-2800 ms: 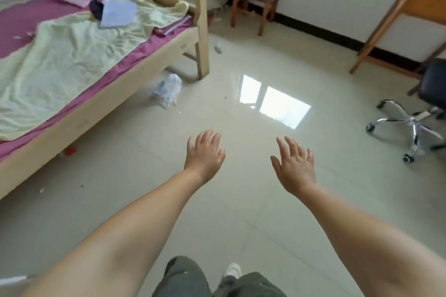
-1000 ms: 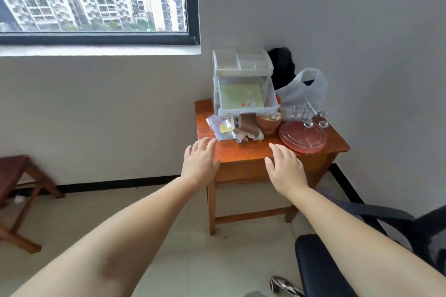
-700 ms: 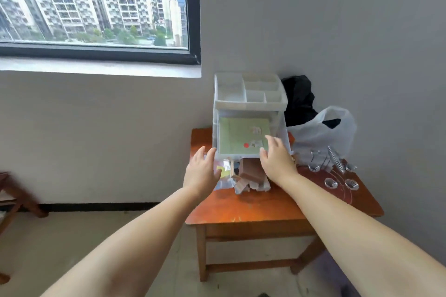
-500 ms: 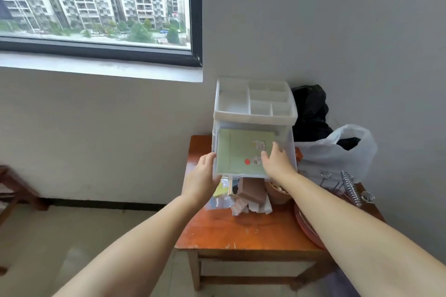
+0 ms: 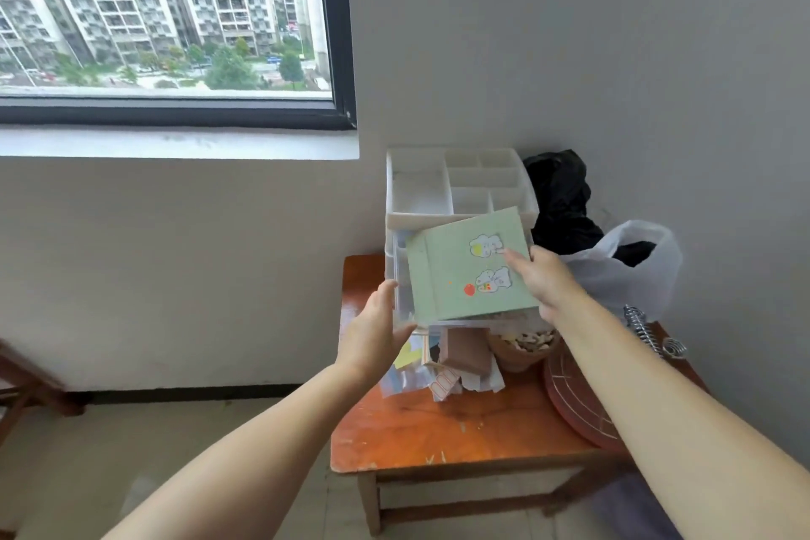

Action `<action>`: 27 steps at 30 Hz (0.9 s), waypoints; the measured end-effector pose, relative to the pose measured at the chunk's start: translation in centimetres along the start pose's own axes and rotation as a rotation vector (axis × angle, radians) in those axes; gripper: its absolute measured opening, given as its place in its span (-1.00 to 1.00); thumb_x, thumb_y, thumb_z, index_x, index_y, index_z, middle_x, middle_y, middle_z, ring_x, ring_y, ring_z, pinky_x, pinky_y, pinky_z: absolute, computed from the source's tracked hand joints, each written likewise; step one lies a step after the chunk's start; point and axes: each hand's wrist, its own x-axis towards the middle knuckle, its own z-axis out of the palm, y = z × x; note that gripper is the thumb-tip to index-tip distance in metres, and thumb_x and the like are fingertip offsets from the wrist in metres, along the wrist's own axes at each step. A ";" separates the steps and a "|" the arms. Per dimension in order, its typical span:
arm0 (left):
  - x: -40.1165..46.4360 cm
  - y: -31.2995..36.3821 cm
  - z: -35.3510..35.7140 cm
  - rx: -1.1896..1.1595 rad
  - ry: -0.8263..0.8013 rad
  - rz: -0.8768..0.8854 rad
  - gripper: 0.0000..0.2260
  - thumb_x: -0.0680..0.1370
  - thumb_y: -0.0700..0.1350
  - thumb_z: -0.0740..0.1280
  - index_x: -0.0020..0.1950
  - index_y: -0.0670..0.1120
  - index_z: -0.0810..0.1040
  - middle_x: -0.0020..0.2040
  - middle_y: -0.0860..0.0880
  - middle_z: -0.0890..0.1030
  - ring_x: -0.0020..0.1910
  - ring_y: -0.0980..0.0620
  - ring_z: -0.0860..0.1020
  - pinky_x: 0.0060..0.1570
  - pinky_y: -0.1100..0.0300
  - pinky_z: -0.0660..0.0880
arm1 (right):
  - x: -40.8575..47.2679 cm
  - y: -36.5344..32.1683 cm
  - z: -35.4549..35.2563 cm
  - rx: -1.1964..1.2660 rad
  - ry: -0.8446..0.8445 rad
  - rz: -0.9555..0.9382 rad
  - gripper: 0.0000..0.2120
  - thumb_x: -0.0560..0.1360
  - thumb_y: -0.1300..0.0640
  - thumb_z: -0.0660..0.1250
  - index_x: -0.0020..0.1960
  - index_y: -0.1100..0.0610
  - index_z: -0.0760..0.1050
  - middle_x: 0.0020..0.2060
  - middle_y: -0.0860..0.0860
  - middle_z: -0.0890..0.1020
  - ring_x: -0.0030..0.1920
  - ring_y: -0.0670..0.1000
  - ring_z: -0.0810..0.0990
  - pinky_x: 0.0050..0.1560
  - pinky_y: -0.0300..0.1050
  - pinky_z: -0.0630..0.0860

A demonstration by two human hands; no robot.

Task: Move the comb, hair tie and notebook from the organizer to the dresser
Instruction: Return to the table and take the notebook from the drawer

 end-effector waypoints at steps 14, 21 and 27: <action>4.4 1.3 -1.5 -0.179 0.116 -0.088 -0.67 0.47 0.04 0.35 0.06 -0.15 0.38 -0.03 -0.13 0.58 -0.05 -0.12 0.51 -0.08 0.02 0.46 | -4.4 0.4 -4.5 -0.210 -0.553 -0.015 -0.70 0.51 0.06 0.27 0.21 0.12 0.50 0.06 0.07 0.68 0.05 0.06 0.66 0.03 -0.11 0.59; 9.2 2.0 -0.8 -0.187 0.190 -0.267 -0.65 0.46 0.02 0.37 0.02 -0.21 0.36 -0.01 -0.20 0.53 -0.04 -0.21 0.51 -0.07 -0.02 0.44 | 2.1 -0.1 -3.6 -0.145 -0.575 -0.015 -0.71 0.45 -0.01 0.31 0.16 0.01 0.53 0.06 0.06 0.68 0.06 0.08 0.65 0.02 -0.04 0.59; 12.2 0.8 -0.7 -0.239 0.247 -0.436 -0.67 0.46 0.10 0.34 -0.03 -0.13 0.36 -0.02 -0.10 0.49 -0.05 -0.10 0.48 -0.15 0.08 0.39 | 5.9 -0.3 -3.5 -0.129 -0.621 -0.014 -0.75 0.53 0.08 0.24 0.18 0.11 0.50 0.06 0.13 0.66 0.00 0.10 0.66 -0.02 -0.03 0.60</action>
